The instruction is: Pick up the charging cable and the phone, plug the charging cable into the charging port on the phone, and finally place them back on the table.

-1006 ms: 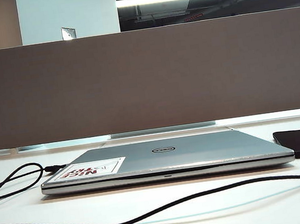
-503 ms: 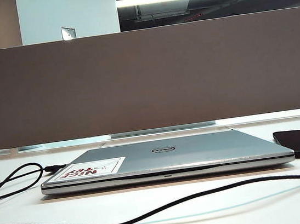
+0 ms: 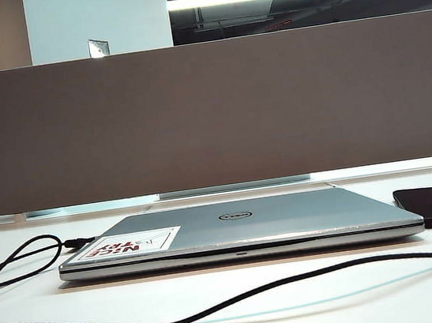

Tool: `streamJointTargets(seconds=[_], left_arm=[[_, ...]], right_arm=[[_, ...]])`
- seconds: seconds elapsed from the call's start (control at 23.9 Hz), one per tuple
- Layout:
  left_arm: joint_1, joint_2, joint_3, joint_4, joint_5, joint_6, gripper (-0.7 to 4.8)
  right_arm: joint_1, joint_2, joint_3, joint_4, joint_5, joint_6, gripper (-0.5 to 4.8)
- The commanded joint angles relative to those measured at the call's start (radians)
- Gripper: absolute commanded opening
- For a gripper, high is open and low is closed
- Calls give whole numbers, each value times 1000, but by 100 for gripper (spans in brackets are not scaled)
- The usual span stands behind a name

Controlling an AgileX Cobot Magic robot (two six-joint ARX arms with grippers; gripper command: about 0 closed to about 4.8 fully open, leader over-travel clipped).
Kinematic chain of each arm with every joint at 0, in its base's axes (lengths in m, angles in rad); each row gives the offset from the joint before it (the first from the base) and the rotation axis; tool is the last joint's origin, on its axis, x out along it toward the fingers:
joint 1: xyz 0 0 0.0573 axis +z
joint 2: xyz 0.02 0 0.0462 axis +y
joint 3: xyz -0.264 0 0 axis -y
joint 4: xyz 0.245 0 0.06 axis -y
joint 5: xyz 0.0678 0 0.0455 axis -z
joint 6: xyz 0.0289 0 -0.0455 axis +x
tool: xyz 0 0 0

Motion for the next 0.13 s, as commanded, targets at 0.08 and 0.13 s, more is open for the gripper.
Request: streamJointTargets(seconds=[0.08, 0.13], left_arm=[[-1, 0, 5, 14, 3, 7, -5], [-1, 0, 5, 14, 3, 7, -5]], right_arm=[[0, -2, 1, 14, 4, -2, 1], [0, -2, 1, 14, 4, -2, 1]])
